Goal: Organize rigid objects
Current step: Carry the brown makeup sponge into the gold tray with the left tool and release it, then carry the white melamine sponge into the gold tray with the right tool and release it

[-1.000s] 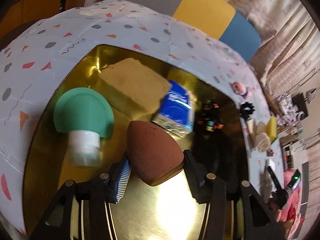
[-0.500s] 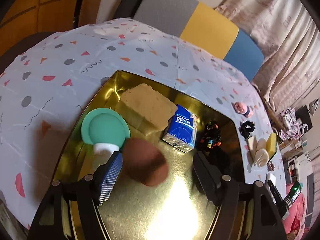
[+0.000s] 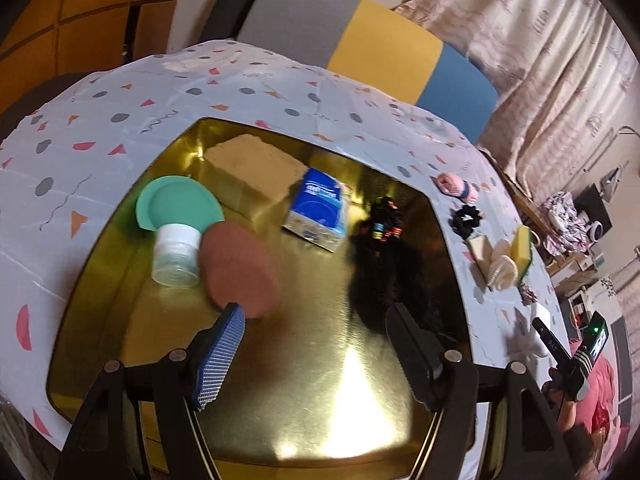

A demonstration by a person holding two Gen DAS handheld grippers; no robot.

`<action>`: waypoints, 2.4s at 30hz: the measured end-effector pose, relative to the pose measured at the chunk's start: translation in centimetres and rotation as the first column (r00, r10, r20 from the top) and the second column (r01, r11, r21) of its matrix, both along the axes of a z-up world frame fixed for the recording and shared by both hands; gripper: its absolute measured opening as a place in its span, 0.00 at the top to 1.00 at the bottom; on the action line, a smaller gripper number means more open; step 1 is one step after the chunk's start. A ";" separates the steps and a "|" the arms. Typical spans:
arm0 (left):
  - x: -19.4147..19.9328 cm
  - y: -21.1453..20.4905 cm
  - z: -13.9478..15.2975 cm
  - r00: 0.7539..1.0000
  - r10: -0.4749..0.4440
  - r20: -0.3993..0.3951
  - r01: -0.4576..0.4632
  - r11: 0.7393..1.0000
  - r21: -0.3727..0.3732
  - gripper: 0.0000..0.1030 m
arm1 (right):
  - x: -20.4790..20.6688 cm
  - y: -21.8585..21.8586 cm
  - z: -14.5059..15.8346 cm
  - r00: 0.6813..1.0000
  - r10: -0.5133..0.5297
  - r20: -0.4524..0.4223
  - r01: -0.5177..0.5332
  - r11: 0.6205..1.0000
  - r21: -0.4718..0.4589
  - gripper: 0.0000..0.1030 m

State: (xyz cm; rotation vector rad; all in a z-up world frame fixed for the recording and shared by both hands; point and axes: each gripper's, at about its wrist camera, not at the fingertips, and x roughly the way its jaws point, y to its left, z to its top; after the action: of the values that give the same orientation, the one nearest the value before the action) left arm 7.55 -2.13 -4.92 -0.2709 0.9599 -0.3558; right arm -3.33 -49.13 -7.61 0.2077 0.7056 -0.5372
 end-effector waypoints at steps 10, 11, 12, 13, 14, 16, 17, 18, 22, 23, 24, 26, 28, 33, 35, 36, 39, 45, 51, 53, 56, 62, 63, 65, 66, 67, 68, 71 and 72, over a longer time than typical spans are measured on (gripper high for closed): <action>-1.3 -1.0 0.6 0.999 -0.040 0.032 0.040 0.999 -0.022 0.28 | 0.2 6.2 3.3 0.986 0.151 0.073 -0.156 0.986 0.066 0.46; -1.5 -0.9 0.7 0.999 -0.038 0.036 0.039 0.999 -0.022 0.28 | 0.4 7.0 3.6 0.982 0.169 0.079 -0.175 0.981 0.083 0.46; -1.6 -0.7 0.7 0.999 -0.037 0.040 0.038 0.999 -0.022 0.28 | 0.6 8.0 3.9 0.977 0.192 0.088 -0.201 0.974 0.102 0.46; -1.7 -0.6 0.8 0.998 -0.034 0.043 0.035 0.999 -0.019 0.28 | 0.7 8.7 4.1 0.974 0.209 0.092 -0.218 0.970 0.111 0.46; -1.8 -0.4 0.8 0.998 -0.032 0.046 0.032 0.999 -0.016 0.28 | 1.0 9.8 4.4 0.967 0.234 0.097 -0.245 0.962 0.120 0.46; -2.0 0.1 1.0 0.998 -0.021 0.056 0.022 1.000 -0.004 0.28 | 1.5 12.2 5.0 0.950 0.294 0.109 -0.307 0.942 0.133 0.46; -2.0 0.4 1.0 0.998 -0.017 0.060 0.016 1.000 0.001 0.28 | 1.8 13.7 5.3 0.938 0.326 0.114 -0.340 0.931 0.135 0.46; -2.1 0.8 1.1 0.998 -0.009 0.064 0.009 1.000 0.004 0.28 | 2.2 14.9 5.7 0.927 0.357 0.117 -0.371 0.919 0.137 0.46; -2.1 2.2 1.1 0.998 0.020 0.066 -0.019 1.000 -0.003 0.28 | 3.9 20.6 6.9 0.870 0.477 0.120 -0.491 0.857 0.154 0.45; -2.1 2.5 1.0 0.998 0.026 0.065 -0.025 1.000 -0.007 0.28 | 4.5 22.0 7.1 0.855 0.506 0.112 -0.518 0.840 0.162 0.45; -2.0 2.9 1.0 0.997 0.032 0.063 -0.032 0.999 -0.009 0.28 | 5.0 23.0 7.1 0.845 0.525 0.106 -0.535 0.828 0.168 0.45; -2.0 3.6 1.0 0.997 0.045 0.062 -0.044 0.999 -0.017 0.28 | 6.2 25.4 7.2 0.818 0.568 0.092 -0.575 0.799 0.176 0.45; -2.0 4.3 1.0 0.996 0.060 0.064 -0.059 0.998 -0.026 0.28 | 7.3 27.6 7.1 0.793 0.606 0.058 -0.606 0.775 0.178 0.45; -2.0 6.0 0.9 0.993 0.098 0.060 -0.095 0.994 -0.047 0.28 | 9.7 32.0 5.7 0.735 0.678 -0.019 -0.660 0.722 0.209 0.45; -1.9 6.7 0.7 0.992 0.116 0.051 -0.113 0.992 -0.056 0.28 | 10.6 33.0 4.9 0.721 0.692 -0.041 -0.665 0.708 0.238 0.45; -1.9 7.1 0.6 0.991 0.128 0.046 -0.125 0.990 -0.064 0.28 | 11.1 33.4 4.6 0.718 0.695 -0.052 -0.664 0.705 0.248 0.45; -1.8 7.9 0.7 0.987 0.154 0.043 -0.150 0.985 -0.080 0.28 | 12.4 34.1 3.4 0.713 0.696 -0.081 -0.656 0.704 0.271 0.45; -1.8 8.0 0.8 0.986 0.160 0.045 -0.156 0.984 -0.083 0.28 | 14.5 36.0 1.7 0.683 0.718 -0.138 -0.669 0.690 0.278 0.44; -1.9 7.7 0.6 0.988 0.151 0.041 -0.148 0.986 -0.078 0.28 | 14.9 36.5 1.1 0.670 0.723 -0.170 -0.678 0.689 0.257 0.34; -2.0 7.7 0.6 0.987 0.153 0.040 -0.150 0.985 -0.080 0.28 | 14.5 35.7 1.6 0.686 0.715 -0.137 -0.669 0.693 0.267 0.30; -2.0 7.6 0.4 0.988 0.152 0.033 -0.149 0.985 -0.084 0.28 | 13.8 34.7 2.4 0.710 0.697 -0.101 -0.654 0.706 0.274 0.28; -2.1 6.9 0.4 0.990 0.134 0.036 -0.131 0.988 -0.076 0.28 | 11.4 33.1 4.6 0.748 0.663 -0.031 -0.639 0.732 0.238 0.28; -2.2 6.8 0.4 0.991 0.130 0.036 -0.127 0.989 -0.074 0.28 | 11.1 32.9 4.8 0.751 0.660 -0.023 -0.638 0.733 0.236 0.28; -2.3 6.6 0.4 0.991 0.125 0.035 -0.123 0.990 -0.073 0.28 | 10.1 32.3 5.4 0.764 0.645 -0.016 -0.628 0.749 0.213 0.28; -2.3 6.4 0.4 0.992 0.122 0.034 -0.119 0.990 -0.074 0.28 | 9.6 32.1 5.5 0.770 0.638 -0.014 -0.622 0.756 0.203 0.28; -2.3 6.3 0.4 0.993 0.116 0.034 -0.113 0.991 -0.075 0.28 | 9.3 31.7 5.6 0.775 0.632 -0.012 -0.618 0.761 0.198 0.28; -2.4 6.2 0.4 0.993 0.111 0.036 -0.108 0.991 -0.074 0.28 | 8.8 31.3 5.6 0.780 0.625 -0.009 -0.612 0.767 0.193 0.28; -2.6 5.5 0.6 0.995 0.091 0.042 -0.088 0.993 -0.075 0.28 | 7.7 30.0 5.6 0.799 0.601 -0.009 -0.589 0.786 0.185 0.28; -2.7 5.2 0.7 0.996 0.081 0.045 -0.077 0.994 -0.077 0.28 | 7.3 29.5 5.6 0.806 0.592 -0.011 -0.580 0.793 0.185 0.28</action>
State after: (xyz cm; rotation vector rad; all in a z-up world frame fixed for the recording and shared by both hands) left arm 4.81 3.11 -4.25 -0.3661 0.8873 -0.3247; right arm 3.98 -19.65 -2.03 0.1206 0.8382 0.1209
